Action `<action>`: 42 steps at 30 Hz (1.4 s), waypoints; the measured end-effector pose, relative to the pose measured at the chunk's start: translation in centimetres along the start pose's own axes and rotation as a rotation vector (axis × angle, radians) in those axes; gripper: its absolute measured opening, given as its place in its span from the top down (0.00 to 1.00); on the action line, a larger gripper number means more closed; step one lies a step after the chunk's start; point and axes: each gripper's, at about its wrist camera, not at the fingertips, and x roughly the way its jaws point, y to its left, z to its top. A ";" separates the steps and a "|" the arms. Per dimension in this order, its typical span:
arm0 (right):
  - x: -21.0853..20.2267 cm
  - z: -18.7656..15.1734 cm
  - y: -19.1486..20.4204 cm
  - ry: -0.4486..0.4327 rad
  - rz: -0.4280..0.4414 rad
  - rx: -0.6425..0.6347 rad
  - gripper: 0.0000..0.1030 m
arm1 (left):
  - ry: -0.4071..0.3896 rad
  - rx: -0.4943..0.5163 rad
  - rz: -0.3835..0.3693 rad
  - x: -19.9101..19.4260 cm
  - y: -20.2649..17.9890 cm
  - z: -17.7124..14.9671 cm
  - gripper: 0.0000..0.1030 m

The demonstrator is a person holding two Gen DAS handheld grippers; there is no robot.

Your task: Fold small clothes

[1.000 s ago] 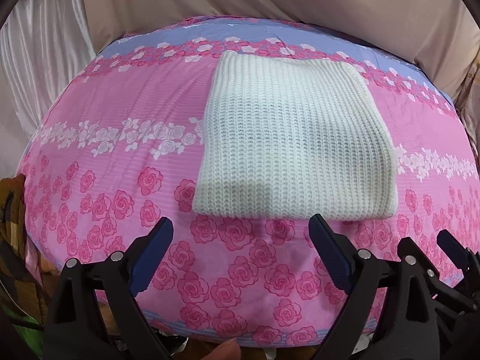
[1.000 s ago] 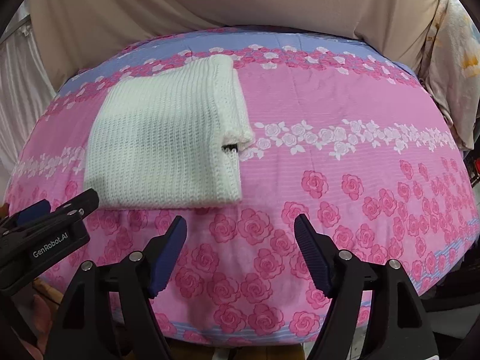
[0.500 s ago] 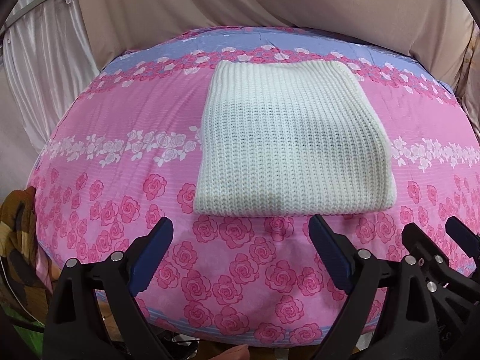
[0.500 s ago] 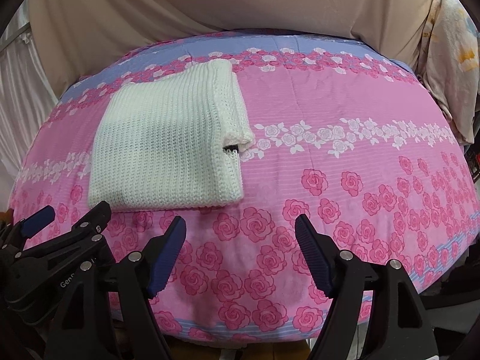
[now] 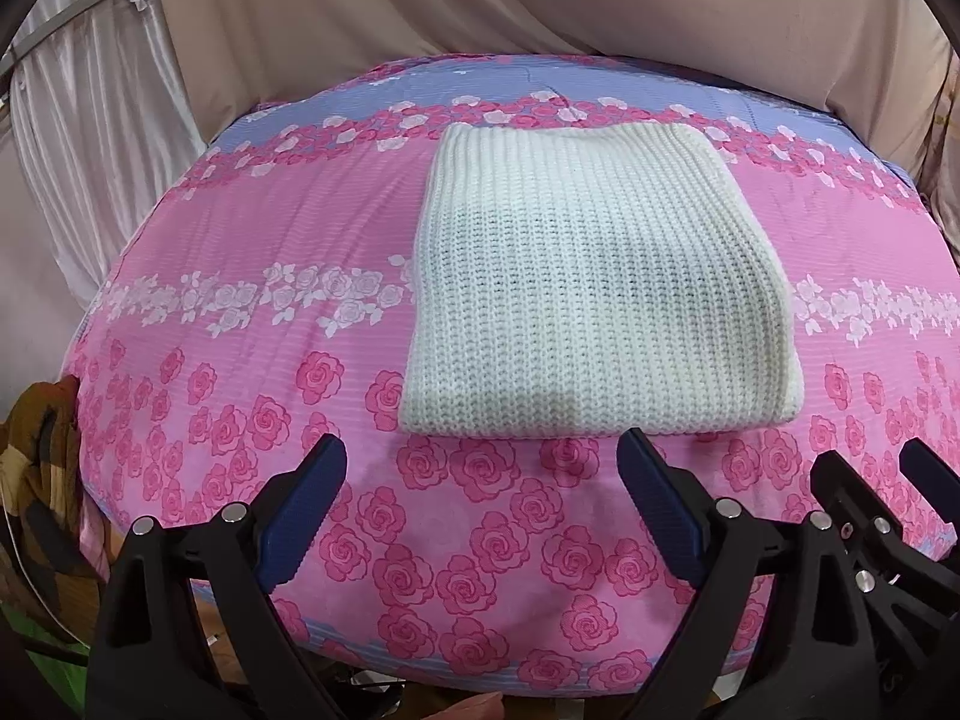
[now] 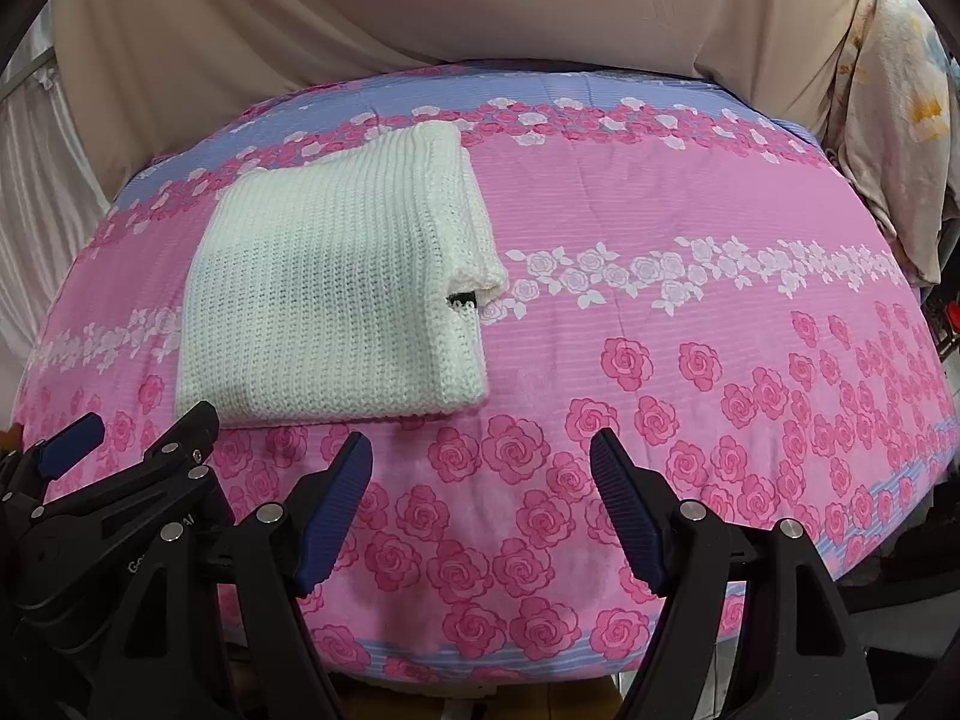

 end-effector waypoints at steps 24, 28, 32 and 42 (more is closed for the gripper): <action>0.3 0.0 0.2 0.010 -0.003 -0.008 0.29 | 0.007 0.002 0.011 0.3 0.2 0.0 0.13; 0.4 0.1 0.2 0.011 -0.001 -0.008 0.29 | 0.006 0.001 0.012 0.4 0.2 0.0 0.13; 0.5 0.1 0.2 0.011 -0.002 -0.008 0.29 | 0.006 0.004 0.015 0.4 0.2 0.0 0.13; 0.8 0.2 0.2 0.017 0.003 -0.013 0.29 | 0.007 0.006 0.017 0.7 0.4 0.1 0.13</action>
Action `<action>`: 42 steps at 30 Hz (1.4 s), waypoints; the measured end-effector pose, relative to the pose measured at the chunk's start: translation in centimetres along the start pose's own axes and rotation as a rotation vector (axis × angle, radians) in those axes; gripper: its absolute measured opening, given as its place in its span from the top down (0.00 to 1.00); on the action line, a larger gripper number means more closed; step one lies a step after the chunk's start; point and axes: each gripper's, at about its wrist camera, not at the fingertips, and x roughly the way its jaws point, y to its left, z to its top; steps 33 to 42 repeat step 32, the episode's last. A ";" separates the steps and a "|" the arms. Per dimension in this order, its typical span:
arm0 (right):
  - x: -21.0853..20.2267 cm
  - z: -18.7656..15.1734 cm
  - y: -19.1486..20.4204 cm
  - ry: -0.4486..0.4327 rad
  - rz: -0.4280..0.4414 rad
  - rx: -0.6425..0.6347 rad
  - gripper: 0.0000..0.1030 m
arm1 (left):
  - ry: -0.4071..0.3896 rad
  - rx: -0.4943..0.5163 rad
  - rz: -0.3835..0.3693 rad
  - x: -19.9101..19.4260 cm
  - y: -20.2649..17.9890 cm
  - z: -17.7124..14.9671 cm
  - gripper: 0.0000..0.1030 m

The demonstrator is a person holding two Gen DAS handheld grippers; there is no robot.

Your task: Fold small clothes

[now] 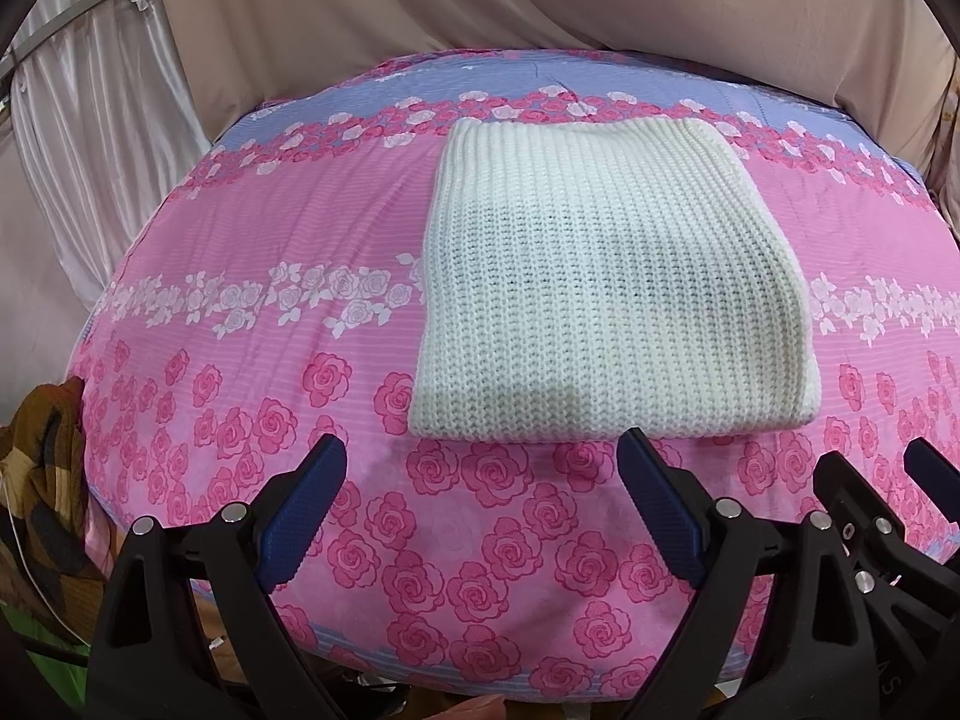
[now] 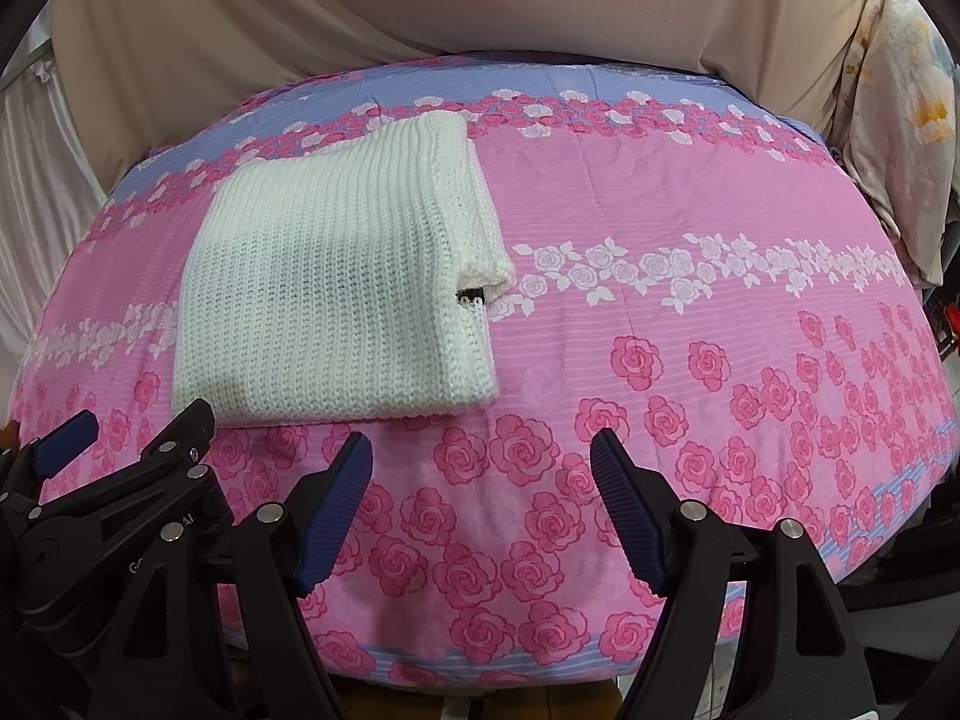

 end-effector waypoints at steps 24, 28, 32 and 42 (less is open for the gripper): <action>0.8 0.5 0.5 0.014 -0.001 -0.022 0.29 | 0.002 -0.012 0.008 0.6 0.3 0.1 0.14; 0.8 0.4 0.6 0.016 -0.002 -0.021 0.29 | 0.005 -0.009 0.022 0.6 0.1 0.2 0.14; 0.8 0.5 0.5 0.017 -0.002 -0.022 0.29 | 0.009 -0.009 0.019 0.6 0.1 0.2 0.15; 0.8 0.5 0.5 0.017 -0.002 -0.022 0.29 | 0.009 -0.009 0.019 0.6 0.1 0.2 0.15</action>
